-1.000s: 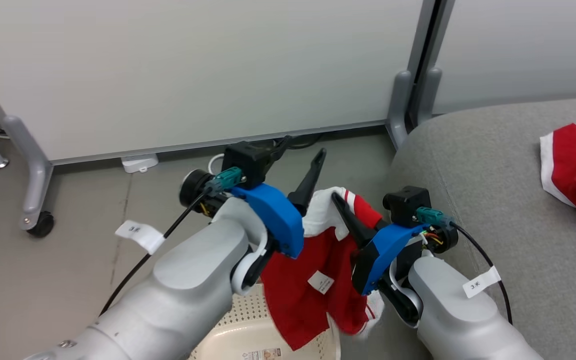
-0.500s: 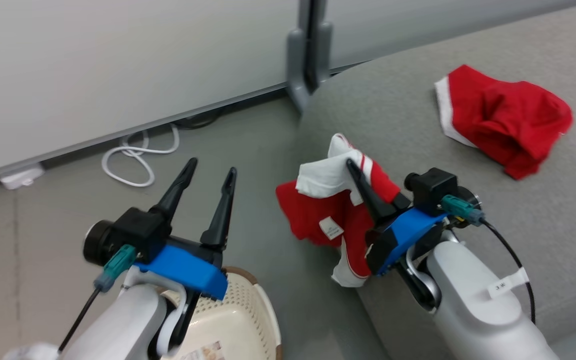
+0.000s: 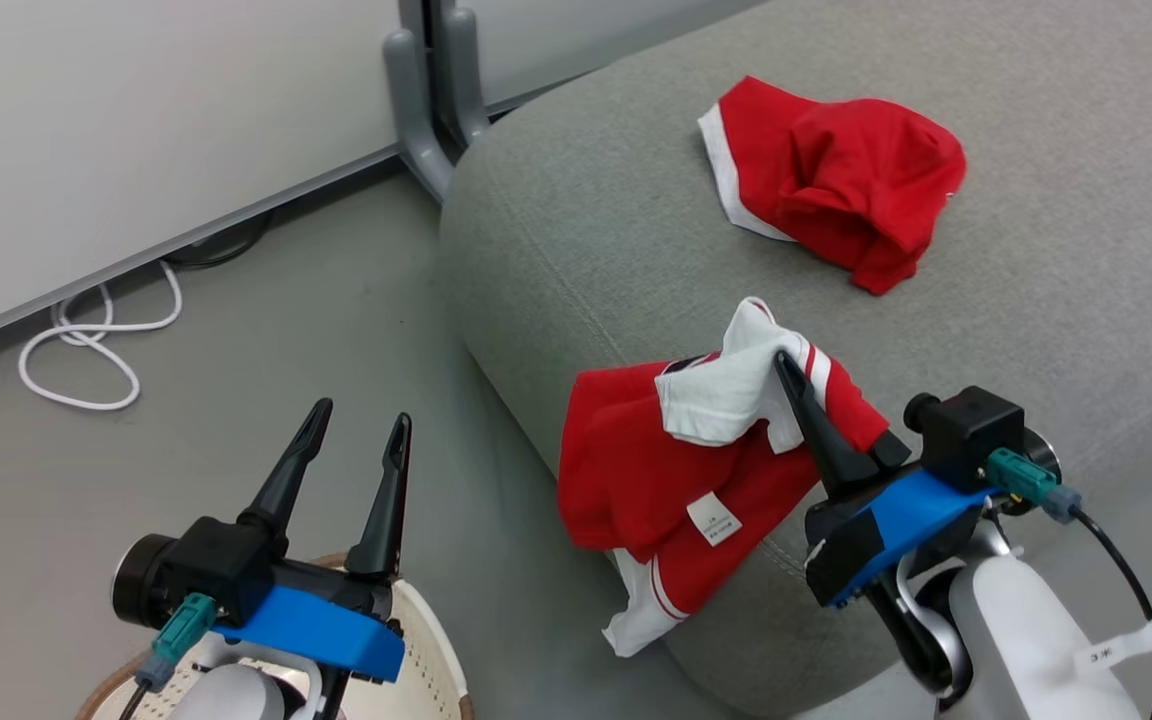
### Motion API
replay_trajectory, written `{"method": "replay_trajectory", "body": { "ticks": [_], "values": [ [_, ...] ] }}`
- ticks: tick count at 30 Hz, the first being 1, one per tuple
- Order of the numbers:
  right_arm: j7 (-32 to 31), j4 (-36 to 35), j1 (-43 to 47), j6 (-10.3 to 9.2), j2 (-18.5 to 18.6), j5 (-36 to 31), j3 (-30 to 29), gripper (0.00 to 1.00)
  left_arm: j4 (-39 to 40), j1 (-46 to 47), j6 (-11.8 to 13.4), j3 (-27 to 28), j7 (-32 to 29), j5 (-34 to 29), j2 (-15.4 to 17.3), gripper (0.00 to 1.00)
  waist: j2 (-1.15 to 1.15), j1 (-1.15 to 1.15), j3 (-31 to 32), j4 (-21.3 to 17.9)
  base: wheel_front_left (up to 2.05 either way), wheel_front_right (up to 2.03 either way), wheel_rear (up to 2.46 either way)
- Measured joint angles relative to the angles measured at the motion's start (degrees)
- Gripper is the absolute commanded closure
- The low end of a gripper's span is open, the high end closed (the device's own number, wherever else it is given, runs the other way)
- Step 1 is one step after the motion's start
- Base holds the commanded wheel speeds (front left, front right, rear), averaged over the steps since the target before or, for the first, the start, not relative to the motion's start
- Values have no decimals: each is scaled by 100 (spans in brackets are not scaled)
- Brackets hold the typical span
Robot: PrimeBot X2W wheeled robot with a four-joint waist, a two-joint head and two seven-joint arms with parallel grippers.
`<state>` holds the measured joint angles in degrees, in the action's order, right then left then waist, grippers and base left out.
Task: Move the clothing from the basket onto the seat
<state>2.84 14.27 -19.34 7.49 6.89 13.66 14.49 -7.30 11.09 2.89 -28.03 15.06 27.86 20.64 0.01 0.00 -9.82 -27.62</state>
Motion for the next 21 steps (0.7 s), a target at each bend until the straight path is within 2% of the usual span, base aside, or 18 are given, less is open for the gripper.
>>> {"method": "replay_trajectory", "body": {
  "ticks": [6,12,16,21],
  "values": [
    [-183,-433,291,0,-102,-53,-127,100,-211,-81,-162,146,0,-158,-78,0,0,0,-118,-130,0,0,0],
    [-263,-558,245,0,-121,-25,-214,100,-337,-53,-296,255,0,-345,-119,0,0,0,-303,-101,0,0,0],
    [-333,-664,-206,0,-1,25,-298,100,-344,-14,-327,334,0,-437,-120,0,0,0,-522,-93,0,0,0],
    [-519,-898,-1158,0,372,216,-437,100,-178,160,-356,422,0,-582,-27,0,0,0,-954,-114,0,0,0]
  ]
}}
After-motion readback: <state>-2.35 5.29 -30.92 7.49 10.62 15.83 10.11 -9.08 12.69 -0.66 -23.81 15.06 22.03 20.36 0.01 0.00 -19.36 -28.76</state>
